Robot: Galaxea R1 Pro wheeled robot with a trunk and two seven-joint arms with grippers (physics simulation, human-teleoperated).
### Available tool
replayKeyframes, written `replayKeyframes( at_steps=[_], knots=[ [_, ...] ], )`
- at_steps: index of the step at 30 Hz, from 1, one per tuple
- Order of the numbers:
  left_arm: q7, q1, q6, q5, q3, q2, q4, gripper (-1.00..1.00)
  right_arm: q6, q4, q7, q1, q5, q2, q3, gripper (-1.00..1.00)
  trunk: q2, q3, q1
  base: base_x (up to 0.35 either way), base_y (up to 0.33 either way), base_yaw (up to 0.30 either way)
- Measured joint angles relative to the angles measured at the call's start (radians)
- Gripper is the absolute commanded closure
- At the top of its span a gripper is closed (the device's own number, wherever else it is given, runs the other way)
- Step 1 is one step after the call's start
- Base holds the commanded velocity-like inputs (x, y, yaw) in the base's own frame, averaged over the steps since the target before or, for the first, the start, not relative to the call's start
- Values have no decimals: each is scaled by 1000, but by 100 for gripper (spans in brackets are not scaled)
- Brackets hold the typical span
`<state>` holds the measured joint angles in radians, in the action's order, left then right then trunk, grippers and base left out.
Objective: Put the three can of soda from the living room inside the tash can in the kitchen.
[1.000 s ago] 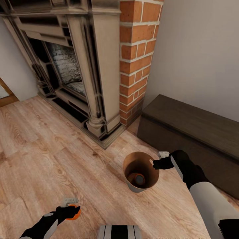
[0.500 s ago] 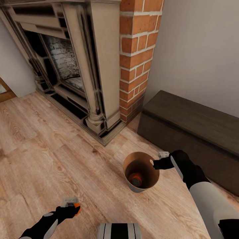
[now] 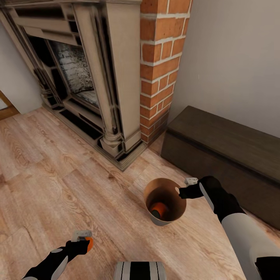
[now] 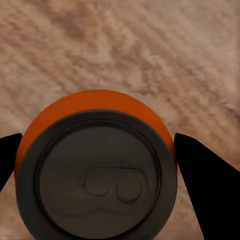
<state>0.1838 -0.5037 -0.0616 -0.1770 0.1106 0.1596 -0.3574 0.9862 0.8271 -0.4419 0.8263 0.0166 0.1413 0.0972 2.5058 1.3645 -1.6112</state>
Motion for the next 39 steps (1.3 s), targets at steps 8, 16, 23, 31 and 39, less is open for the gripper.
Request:
replayKeyframes(
  at_steps=[8, 16, 23, 31, 39],
  knots=[
    [0, 0, 0, 1, 0, 0, 3, 100, 0, 0, 1, 0, 0, -9, -1, 100, 0, 0, 0, 0, 0, 0],
    [0, 0, 0, 2, 0, 0, 4, 100, 0, 0, 1, 0, 0, -10, -1, 100, 0, 0, 0, 0, 0, 0],
    [-1, 0, 0, 1, 0, 0, 4, 100, 1, 0, 1, -1, -2, -11, -1, 100, 0, 0, 0, 0, 0, 0],
    [-2, 1, -18, 6, 0, 0, 5, 100, 1, 0, 1, -1, -6, -11, -2, 100, -1, -23, 3, 0, 0, 0],
    [-1, 1, -33, 5, 0, 0, 0, 100, 1, 0, 1, -1, -4, -11, -2, 100, -3, -54, 6, 0, 0, 0]
  ],
)
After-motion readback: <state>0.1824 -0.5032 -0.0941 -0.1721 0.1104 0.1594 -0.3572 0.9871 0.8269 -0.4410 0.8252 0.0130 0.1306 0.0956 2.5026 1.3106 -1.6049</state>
